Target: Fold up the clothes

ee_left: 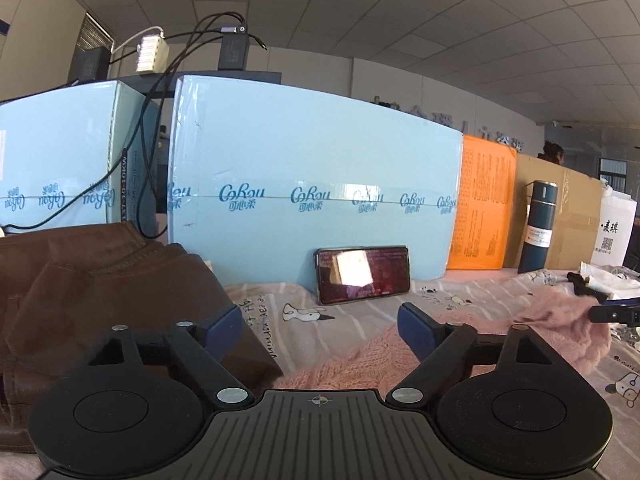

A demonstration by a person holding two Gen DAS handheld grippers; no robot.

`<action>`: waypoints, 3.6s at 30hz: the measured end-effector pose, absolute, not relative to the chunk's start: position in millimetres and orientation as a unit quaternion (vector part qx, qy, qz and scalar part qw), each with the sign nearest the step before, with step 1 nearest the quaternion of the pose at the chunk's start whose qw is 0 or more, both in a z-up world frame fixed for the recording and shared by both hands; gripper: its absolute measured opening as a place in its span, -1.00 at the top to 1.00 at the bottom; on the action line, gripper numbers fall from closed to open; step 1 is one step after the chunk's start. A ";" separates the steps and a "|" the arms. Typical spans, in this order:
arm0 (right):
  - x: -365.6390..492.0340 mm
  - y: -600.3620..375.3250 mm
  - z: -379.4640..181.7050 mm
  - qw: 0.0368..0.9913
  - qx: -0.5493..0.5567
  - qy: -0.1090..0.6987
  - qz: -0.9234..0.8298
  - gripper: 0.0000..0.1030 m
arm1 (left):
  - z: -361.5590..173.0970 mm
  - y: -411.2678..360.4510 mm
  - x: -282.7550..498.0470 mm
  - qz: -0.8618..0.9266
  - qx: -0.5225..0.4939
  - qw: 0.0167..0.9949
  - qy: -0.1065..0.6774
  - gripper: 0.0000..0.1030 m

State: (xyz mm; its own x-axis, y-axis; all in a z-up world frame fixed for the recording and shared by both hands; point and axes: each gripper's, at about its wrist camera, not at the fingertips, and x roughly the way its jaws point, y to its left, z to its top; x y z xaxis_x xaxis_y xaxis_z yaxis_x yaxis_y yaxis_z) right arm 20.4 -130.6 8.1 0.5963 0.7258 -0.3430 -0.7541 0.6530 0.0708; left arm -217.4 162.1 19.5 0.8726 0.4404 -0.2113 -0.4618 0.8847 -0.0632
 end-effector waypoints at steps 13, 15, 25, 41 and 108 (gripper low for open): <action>6.7 -71.2 7.6 0.797 -0.147 0.177 0.558 -0.87 | 39.2 140.6 -179.3 0.214 0.013 0.973 0.086 -0.93; 11.9 -63.6 1.8 0.792 -0.153 0.195 0.558 -0.87 | 37.0 141.3 -171.4 0.204 0.017 0.974 0.098 -0.93; 32.8 -69.3 -5.4 0.802 -0.113 0.230 0.540 -0.54 | 2.6 133.8 -112.1 0.064 -0.001 0.967 0.248 -0.93; 78.6 -143.7 20.6 0.892 0.053 0.166 0.416 0.68 | -5.0 133.0 -111.9 0.058 -0.013 0.970 0.235 -0.27; -85.5 -135.8 33.7 0.691 -0.170 0.014 0.703 0.80 | 14.0 58.5 -244.9 -0.053 0.066 0.990 0.114 0.69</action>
